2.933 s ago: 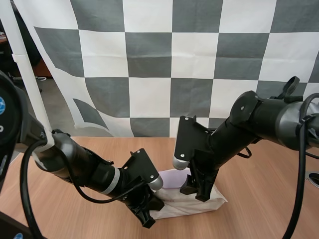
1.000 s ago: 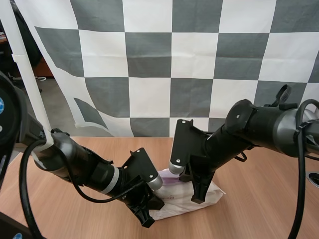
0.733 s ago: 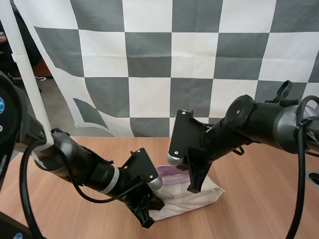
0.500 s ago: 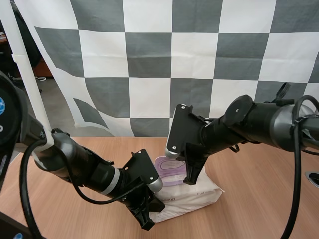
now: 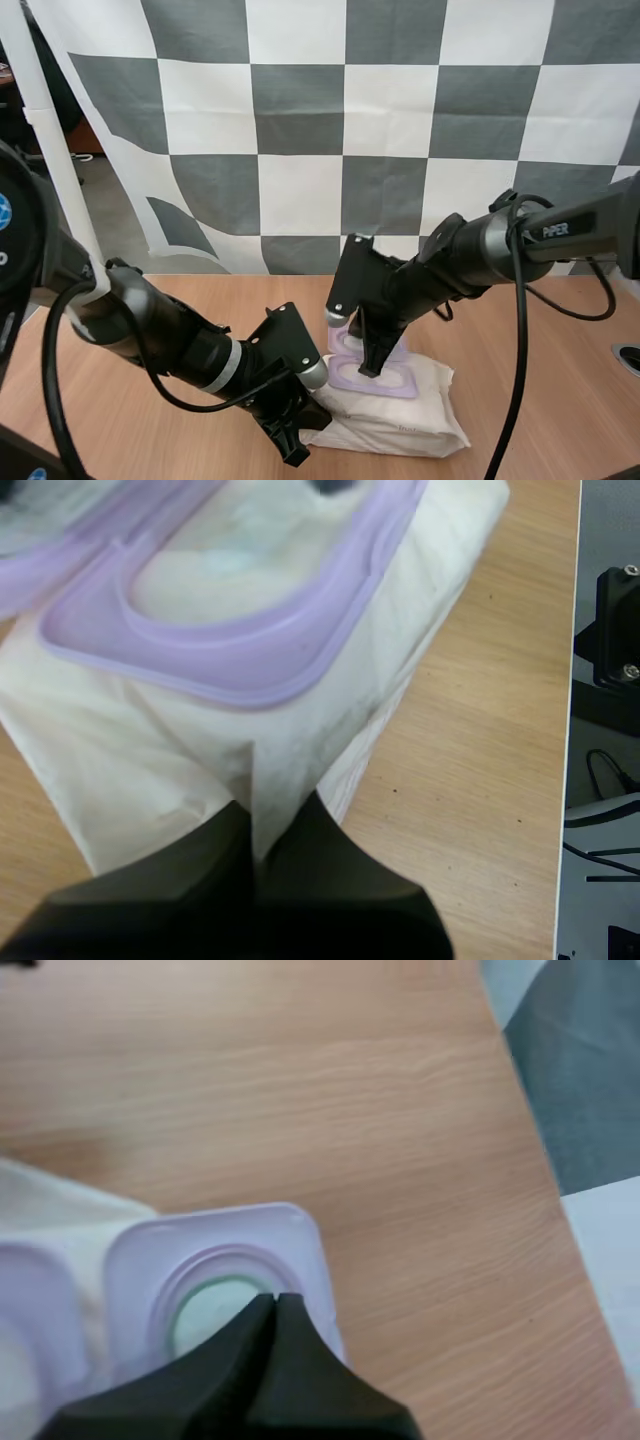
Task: Open the wet wipes lid
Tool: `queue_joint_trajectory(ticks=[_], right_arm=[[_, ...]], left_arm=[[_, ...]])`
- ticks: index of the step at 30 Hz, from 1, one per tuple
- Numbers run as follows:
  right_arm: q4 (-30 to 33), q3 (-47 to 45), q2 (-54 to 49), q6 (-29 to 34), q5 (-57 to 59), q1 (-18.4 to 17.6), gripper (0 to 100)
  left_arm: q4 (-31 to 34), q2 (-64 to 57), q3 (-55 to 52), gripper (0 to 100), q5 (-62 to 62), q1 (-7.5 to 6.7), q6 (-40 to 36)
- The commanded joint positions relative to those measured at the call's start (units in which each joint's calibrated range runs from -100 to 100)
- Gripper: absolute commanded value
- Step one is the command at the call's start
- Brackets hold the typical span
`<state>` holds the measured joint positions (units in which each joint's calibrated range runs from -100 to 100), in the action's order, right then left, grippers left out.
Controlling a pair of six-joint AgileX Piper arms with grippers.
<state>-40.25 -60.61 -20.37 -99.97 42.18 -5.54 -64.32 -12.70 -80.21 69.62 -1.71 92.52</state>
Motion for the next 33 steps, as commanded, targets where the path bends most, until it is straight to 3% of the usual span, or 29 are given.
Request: queue_joint_trajectory(ticks=[1, 8, 12, 18, 19, 22, 24, 25, 31, 33], right_arm=[[-0.2, 0.1, 1.8, 0.0, -0.6, 0.0, 0], [-0.5, 0.1, 5.5, 0.0, -1.1, 0.0, 0], [-0.1, 1.3, 1.2, 0.0, -2.0, 0.0, 0], [8.5, 4.1, -14.3, 12.9, 3.5, 0.0, 0], [13.7, 4.3, -19.2, 17.9, 4.3, 0.0, 0], [24.8, 4.8, -28.0, 26.0, 10.3, 0.0, 0], [30.7, 5.9, -32.1, 32.0, 18.7, 0.0, 0], [32.5, 6.5, -33.7, 34.9, 22.7, 0.0, 0], [33.2, 11.4, -45.1, 42.0, 32.3, 0.0, 0], [32.5, 14.3, -48.2, 43.3, 34.3, 0.0, 0]], left_arm=[[0.0, 0.0, 0.0, 0, -1.1, 0.04, 0.8], [-0.1, 0.0, 0.0, 0, -1.5, 0.07, 0.8], [-0.3, 0.0, 0.0, 0, -1.5, 0.07, 0.8], [-1.8, 0.0, 0.1, 5, -1.7, 0.07, 0.8], [-2.7, 0.0, 0.5, 13, -1.5, 0.07, 0.8], [-3.2, 0.0, 2.1, 57, -0.9, 0.07, 0.7], [-3.2, 0.0, 2.5, 93, -1.2, 0.07, -0.8], [-3.2, 0.0, 2.7, 100, -1.8, 0.07, -1.3], [-2.6, -1.7, 3.3, 100, -2.1, 0.07, -1.4], [-2.6, -4.7, 4.2, 100, -0.6, 0.72, -1.6]])
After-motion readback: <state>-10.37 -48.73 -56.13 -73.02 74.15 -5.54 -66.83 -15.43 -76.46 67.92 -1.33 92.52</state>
